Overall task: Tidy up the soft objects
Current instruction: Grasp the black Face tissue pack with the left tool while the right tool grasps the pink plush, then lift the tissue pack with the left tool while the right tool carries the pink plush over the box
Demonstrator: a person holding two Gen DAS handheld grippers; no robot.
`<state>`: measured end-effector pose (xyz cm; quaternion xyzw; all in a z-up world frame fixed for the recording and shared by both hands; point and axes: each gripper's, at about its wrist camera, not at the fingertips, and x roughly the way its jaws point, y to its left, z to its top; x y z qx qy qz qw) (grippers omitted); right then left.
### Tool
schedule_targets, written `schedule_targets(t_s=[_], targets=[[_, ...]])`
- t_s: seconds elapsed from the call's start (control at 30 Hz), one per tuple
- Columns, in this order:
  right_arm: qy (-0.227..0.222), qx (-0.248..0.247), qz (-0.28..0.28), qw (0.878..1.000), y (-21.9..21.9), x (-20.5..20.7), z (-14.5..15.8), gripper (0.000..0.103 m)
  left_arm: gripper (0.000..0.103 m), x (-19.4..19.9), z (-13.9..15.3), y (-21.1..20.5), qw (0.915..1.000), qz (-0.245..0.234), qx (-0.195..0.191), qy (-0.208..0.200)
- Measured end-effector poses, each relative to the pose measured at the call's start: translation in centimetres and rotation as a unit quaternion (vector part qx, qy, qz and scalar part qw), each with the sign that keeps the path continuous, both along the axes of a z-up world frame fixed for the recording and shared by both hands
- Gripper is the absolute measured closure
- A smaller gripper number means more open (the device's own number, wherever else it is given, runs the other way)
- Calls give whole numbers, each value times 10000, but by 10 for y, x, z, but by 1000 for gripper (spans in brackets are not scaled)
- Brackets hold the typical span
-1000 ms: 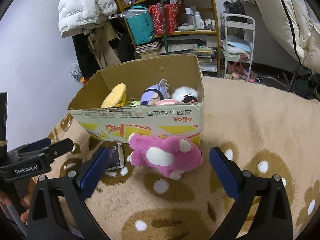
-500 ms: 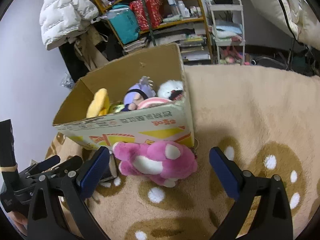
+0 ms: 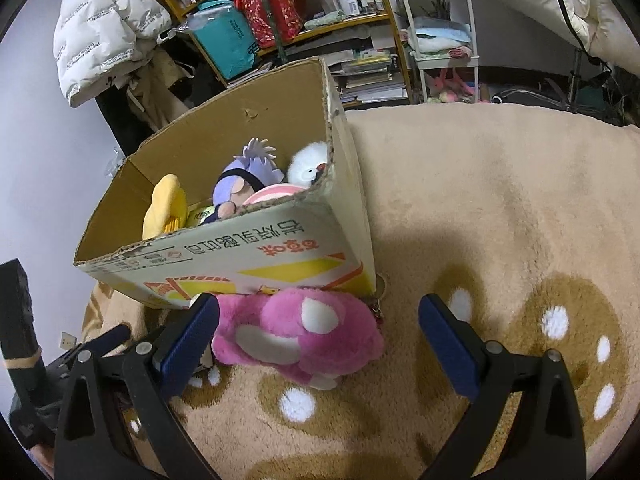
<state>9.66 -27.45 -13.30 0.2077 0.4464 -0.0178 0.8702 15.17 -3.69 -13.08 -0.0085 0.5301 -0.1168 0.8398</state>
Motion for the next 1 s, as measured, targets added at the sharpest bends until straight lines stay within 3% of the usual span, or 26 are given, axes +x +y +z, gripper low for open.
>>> schedule_targets(t_s=[0.13, 0.3, 0.47, 0.57, 0.77, 1.0], targets=[[47, -36, -21, 10000, 0, 3, -4, 0, 4, 1, -9, -5, 9999, -61, 71, 133], [155, -17, -5, 9999, 0, 6, -9, 1, 5, 9, -26, -1, 9984, 69, -279, 497], [270, 104, 186, 9994, 4, 10, -16, 19, 15, 10, -33, -6, 9990, 40, -90, 430], [255, 236, 282, 9990, 6, 10, -17, 26, 30, 9, -33, -8, 9991, -29, -47, 430], [173, 229, 271, 9992, 4, 5, -15, 41, 32, 7, -30, -8, 9991, -166, 26, 400], [-9, -100, 416, 9991, 14, -3, -3, 47, 32, -11, -21, -7, 9993, -181, 215, 259]])
